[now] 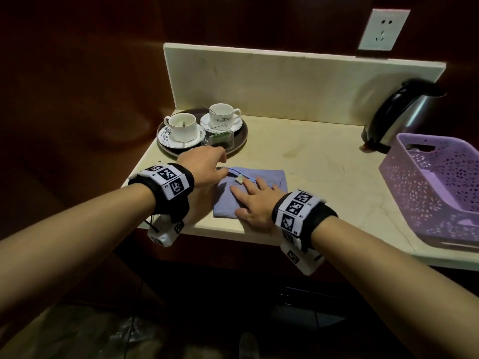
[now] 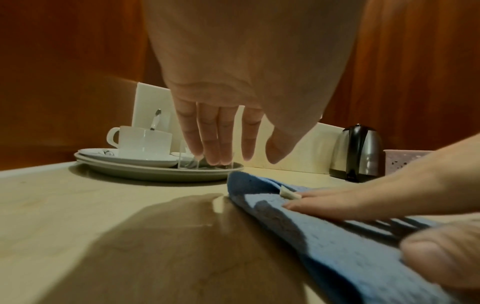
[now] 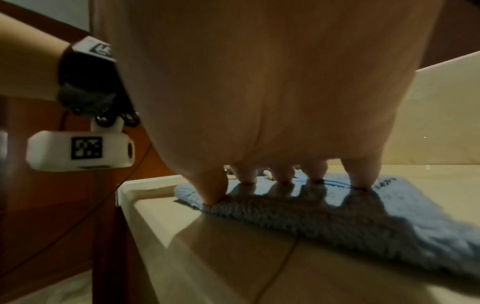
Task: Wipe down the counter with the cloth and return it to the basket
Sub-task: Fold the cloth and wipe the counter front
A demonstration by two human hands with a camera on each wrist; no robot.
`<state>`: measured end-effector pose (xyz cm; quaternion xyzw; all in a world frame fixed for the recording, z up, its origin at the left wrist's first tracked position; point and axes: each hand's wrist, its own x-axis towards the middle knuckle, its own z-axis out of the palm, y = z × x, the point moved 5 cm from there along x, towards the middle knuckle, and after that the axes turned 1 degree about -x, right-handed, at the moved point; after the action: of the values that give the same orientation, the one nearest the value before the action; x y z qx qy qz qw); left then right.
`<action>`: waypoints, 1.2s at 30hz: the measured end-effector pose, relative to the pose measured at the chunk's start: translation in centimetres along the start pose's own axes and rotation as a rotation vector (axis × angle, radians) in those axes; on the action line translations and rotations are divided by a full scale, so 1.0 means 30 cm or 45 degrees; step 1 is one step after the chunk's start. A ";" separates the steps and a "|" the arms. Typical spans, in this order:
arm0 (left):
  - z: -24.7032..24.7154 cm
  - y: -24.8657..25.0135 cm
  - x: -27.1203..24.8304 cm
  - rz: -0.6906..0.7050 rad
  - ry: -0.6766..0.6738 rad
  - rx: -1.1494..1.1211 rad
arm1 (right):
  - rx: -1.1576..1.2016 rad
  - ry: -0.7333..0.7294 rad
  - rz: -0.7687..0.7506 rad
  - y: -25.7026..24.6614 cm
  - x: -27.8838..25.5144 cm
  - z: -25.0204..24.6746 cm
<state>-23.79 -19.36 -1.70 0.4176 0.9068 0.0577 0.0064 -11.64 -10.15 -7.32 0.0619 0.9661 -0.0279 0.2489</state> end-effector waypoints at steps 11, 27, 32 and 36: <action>0.095 0.075 0.016 0.318 -0.075 -0.007 | 0.026 0.276 -0.093 0.038 0.019 -0.159; 0.114 0.078 0.210 0.324 -0.161 0.132 | 0.151 -0.054 0.226 0.234 0.183 -0.148; 0.078 0.089 0.264 0.354 -0.092 0.103 | 0.146 -0.050 0.265 0.331 0.263 -0.208; 0.029 0.096 0.332 0.384 0.040 0.140 | 0.115 -0.062 0.272 0.386 0.317 -0.242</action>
<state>-28.05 -9.87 -1.88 0.5479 0.8355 0.0148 -0.0394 -21.81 2.93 -5.85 0.1749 0.9454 -0.0464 0.2709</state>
